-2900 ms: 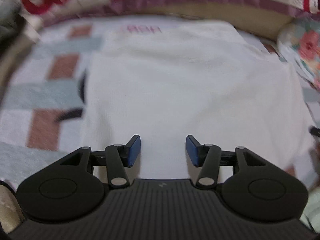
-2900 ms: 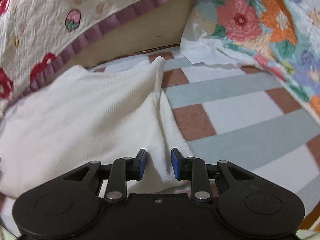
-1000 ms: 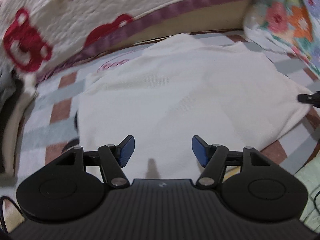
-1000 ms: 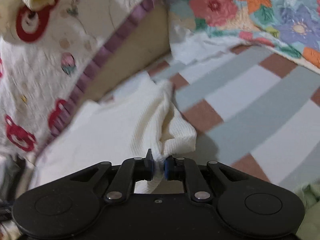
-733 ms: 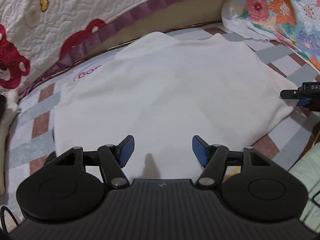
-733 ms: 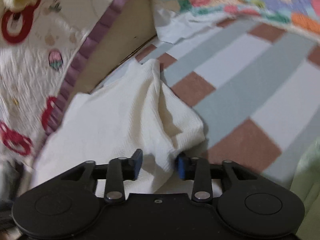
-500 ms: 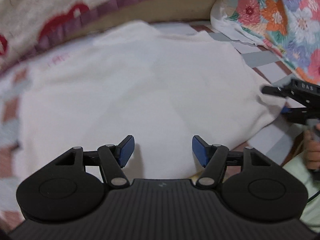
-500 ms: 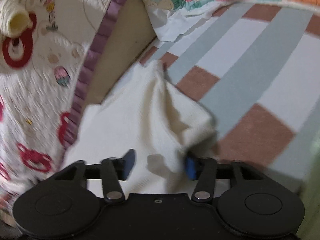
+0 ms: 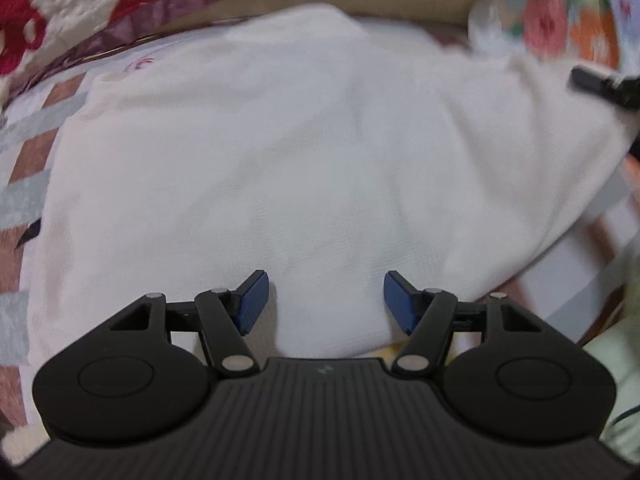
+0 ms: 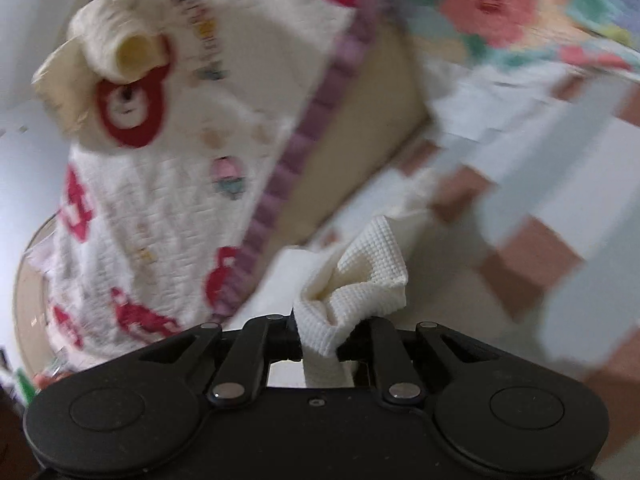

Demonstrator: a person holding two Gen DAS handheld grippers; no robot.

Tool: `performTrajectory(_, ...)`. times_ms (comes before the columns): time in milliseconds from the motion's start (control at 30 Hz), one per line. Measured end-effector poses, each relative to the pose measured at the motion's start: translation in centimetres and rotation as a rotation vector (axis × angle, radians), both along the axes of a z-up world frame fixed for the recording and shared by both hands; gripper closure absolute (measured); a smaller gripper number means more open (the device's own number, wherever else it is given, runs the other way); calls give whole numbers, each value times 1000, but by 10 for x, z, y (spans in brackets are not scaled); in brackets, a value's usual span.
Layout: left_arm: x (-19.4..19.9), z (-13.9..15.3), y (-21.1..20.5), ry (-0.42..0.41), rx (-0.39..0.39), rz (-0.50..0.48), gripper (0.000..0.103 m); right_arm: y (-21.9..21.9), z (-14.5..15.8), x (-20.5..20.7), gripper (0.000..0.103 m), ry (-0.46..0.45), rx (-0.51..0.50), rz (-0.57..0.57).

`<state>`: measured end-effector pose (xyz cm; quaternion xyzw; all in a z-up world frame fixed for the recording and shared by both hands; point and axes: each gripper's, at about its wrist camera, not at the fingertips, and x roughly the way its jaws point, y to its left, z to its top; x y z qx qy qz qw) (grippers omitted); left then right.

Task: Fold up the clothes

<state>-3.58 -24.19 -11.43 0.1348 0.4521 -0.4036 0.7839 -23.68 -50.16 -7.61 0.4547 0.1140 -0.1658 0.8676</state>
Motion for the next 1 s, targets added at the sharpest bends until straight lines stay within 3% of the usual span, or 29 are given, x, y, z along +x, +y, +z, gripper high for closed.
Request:
performTrajectory(167, 51, 45, 48, 34, -70, 123, 41, 15, 51, 63, 88, -16, -30, 133)
performTrajectory(267, 86, 57, 77, 98, -39, 145, 56, 32, 83, 117, 88, -5, -72, 258)
performTrajectory(300, 98, 59, 90, 104, -7, 159, 65, 40, 94, 137, 88, 18, -76, 309)
performTrajectory(367, 114, 64, 113, 81, 18, 190, 67, 61, 117, 178, 88, 63, -103, 445)
performTrajectory(467, 127, 64, 146, 65, -60, 259, 67, 114, 124, 229, 88, 130, -202, 639)
performTrajectory(533, 134, 49, 163, 131, -128, 331, 67, 150, 103, 256, 88, 188, -214, 724)
performTrajectory(633, 137, 20, 181, 224, -192, 434, 67, 200, 44, 277, 89, 326, -239, 823)
performTrajectory(767, 139, 5, 185, 270, -211, 417, 67, 242, -14, 278, 89, 452, -314, 863)
performTrajectory(933, 156, 26, 169, 202, -232, 289, 65, 242, -13, 266, 88, 404, -329, 826)
performTrajectory(1000, 159, 36, 169, 196, -274, 249, 63, 242, -12, 265, 88, 414, -388, 840)
